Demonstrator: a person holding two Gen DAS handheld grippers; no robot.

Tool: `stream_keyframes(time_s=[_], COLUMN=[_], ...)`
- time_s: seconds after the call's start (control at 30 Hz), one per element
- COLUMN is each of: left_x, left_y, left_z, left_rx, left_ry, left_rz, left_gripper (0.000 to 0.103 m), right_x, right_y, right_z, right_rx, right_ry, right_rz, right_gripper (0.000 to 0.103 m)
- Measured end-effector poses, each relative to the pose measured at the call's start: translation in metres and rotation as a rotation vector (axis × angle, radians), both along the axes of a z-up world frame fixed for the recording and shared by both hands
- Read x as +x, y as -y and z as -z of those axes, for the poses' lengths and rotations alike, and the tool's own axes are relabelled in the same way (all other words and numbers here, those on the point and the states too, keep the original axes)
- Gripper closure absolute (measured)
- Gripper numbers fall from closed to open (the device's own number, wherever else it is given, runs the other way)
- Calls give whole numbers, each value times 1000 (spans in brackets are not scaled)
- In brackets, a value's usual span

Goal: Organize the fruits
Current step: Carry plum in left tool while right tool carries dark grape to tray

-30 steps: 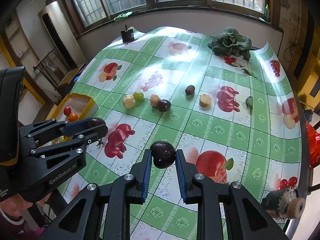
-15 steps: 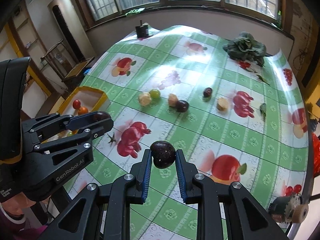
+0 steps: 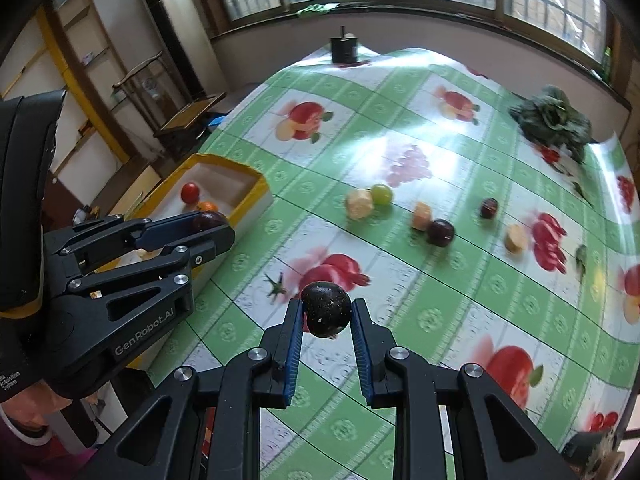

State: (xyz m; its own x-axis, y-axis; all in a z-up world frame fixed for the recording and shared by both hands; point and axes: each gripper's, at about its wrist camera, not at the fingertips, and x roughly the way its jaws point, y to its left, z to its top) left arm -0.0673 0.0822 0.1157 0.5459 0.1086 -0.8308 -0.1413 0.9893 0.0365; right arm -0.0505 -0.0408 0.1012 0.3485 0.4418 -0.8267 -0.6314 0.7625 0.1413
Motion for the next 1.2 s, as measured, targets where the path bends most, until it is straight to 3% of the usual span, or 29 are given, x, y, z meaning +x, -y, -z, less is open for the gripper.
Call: stream_keyframes(time_s=[0.63,1.2], left_x=[-22,-72], left_y=[-82,-167], left_z=[9,33], left_rx=[-8,-55], left_ry=[-27,-100], left_rz=[-176,-376], left_gripper=[79,79], right_x=[-11,-27], right_y=[-81,-175], right_z=[10,34], right_rx=[-9,-23], right_ry=[-19,-78], right_rz=[-173,-358], right_gripper=[80,80])
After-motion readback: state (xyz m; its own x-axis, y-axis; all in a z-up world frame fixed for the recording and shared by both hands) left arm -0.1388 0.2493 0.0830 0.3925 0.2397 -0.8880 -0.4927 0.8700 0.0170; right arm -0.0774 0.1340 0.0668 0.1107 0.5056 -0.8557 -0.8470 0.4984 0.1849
